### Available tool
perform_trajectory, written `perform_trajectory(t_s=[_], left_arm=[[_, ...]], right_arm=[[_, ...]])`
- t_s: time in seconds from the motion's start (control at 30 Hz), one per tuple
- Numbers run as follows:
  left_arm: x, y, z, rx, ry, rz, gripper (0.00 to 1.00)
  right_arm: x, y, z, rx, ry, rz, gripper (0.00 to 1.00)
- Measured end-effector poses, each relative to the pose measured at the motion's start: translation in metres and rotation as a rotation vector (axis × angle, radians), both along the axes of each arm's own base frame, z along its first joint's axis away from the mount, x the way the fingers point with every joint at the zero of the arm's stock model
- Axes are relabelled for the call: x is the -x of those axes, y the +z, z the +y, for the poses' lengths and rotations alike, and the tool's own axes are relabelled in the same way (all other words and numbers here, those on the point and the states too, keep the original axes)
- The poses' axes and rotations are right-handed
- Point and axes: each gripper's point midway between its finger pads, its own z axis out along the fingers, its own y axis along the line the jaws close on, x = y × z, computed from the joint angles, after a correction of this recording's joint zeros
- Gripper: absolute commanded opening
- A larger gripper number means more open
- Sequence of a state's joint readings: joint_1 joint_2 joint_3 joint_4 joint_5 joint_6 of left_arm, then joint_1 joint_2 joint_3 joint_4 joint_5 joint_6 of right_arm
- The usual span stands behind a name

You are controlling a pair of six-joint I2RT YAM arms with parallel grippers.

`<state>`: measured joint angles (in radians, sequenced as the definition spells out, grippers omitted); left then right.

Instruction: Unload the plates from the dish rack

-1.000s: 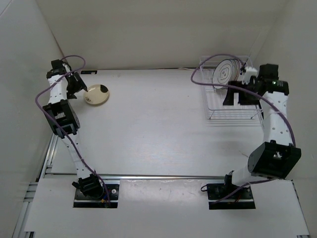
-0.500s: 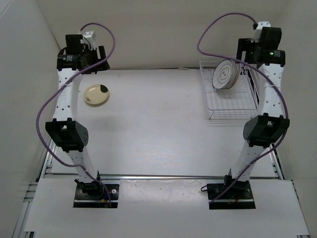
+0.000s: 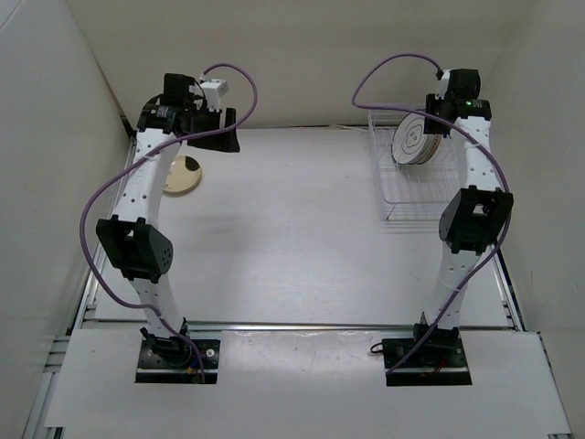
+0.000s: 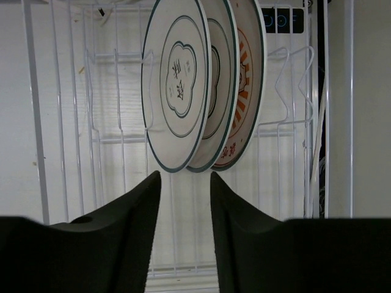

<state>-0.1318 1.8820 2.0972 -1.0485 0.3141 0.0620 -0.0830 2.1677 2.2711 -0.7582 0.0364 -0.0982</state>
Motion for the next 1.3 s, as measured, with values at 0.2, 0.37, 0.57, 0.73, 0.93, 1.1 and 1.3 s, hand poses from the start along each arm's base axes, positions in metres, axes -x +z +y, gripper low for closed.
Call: perform_trajectory(t_s=[0.2, 0.37, 0.57, 0.73, 0.93, 1.1, 1.3], left_arm=[[0.005, -0.006, -0.017, 0.012, -0.055, 0.02, 0.88], [0.007, -0.007, -0.023, 0.012, -0.069, 0.023, 0.88], [0.011, -0.011, -0.025, 0.007, -0.077, 0.041, 0.88], [0.012, -0.016, -0.025, 0.006, -0.077, 0.054, 0.89], [0.012, -0.016, -0.025, 0.005, -0.077, 0.056, 0.9], [0.011, -0.021, -0.028, 0.003, -0.082, 0.066, 0.91], [0.011, -0.025, -0.028, 0.002, -0.082, 0.076, 0.91]], right_arm=[[-0.009, -0.008, 0.003, -0.02, 0.004, 0.004, 0.36], [-0.015, -0.01, 0.004, -0.027, 0.011, -0.005, 0.36], [-0.022, -0.022, 0.005, -0.031, 0.008, 0.005, 0.36], [-0.027, -0.039, 0.004, -0.028, 0.0, 0.029, 0.37], [-0.03, -0.04, 0.008, -0.03, 0.001, 0.024, 0.4], [-0.033, -0.033, 0.005, -0.021, -0.011, 0.005, 0.41], [-0.033, -0.032, 0.004, -0.018, -0.017, 0.002, 0.4]])
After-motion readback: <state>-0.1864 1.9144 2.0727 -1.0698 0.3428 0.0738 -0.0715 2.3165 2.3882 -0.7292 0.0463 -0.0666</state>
